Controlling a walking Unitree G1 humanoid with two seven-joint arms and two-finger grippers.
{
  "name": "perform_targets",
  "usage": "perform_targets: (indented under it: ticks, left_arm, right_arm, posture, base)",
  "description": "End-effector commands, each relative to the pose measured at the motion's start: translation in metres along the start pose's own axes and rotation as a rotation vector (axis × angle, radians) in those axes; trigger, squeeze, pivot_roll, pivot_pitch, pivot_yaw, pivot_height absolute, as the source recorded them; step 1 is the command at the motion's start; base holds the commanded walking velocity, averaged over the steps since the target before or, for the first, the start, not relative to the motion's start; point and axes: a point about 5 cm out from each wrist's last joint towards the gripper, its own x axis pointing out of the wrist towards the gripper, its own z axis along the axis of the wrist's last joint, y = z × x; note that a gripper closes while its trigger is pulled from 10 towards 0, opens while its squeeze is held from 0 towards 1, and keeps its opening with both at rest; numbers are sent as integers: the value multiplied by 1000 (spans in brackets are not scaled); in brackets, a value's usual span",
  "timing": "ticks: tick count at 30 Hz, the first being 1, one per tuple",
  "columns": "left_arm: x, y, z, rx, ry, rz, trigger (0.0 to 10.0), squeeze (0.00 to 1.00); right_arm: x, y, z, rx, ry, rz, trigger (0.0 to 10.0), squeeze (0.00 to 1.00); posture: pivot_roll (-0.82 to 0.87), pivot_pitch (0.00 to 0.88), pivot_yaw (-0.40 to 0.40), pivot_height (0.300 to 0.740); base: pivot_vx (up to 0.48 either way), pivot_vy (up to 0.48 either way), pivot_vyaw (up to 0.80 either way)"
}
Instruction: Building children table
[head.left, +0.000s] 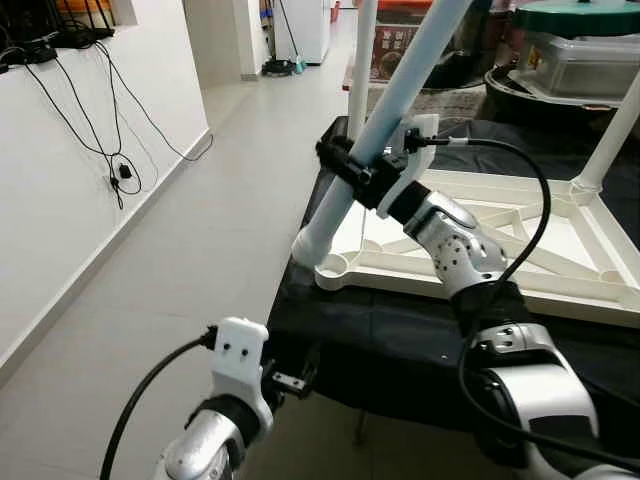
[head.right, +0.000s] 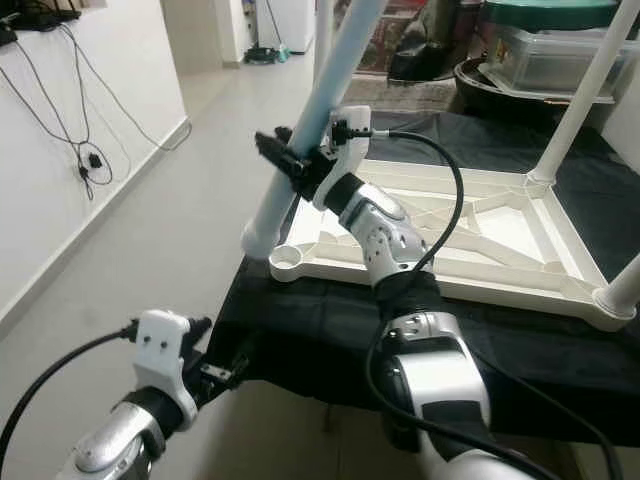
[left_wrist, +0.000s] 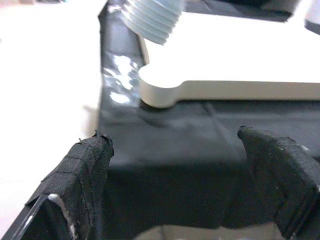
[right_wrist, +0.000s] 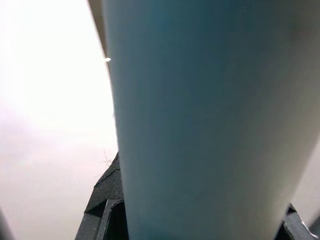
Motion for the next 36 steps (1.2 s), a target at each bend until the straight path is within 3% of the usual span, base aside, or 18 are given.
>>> perform_targets:
  ticks: [1, 5, 12, 22, 36]
  left_arm:
    - [4, 9, 4, 18, -32, 76, 10000, 0]
    - [6, 15, 10, 36, -71, 130, 10000, 0]
    - [9, 22, 16, 90, -118, 205, 10000, 0]
    - [12, 23, 17, 94, -127, 211, 10000, 0]
    - [13, 22, 14, 101, -120, 210, 10000, 0]
  right_arm:
    - [2, 3, 2, -93, -48, -90, 10000, 0]
    - [2, 8, -4, -146, -62, -134, 10000, 0]
    - [4, 13, -14, -135, -69, -176, 10000, 0]
    - [6, 18, -17, -153, -84, -195, 10000, 0]
    - [8, 23, -19, -147, -85, -189, 10000, 0]
  posture:
    - [86, 20, 4, 740]
    - [87, 19, 1, 740]
    - [86, 28, -5, 740]
    - [86, 39, -10, 740]
    - [89, 48, -10, 740]
  base:
    - [0, 0, 0]
    - [0, 0, 0]
    - [0, 0, 0]
    - [0, 0, 0]
    - [223, 0, 0]
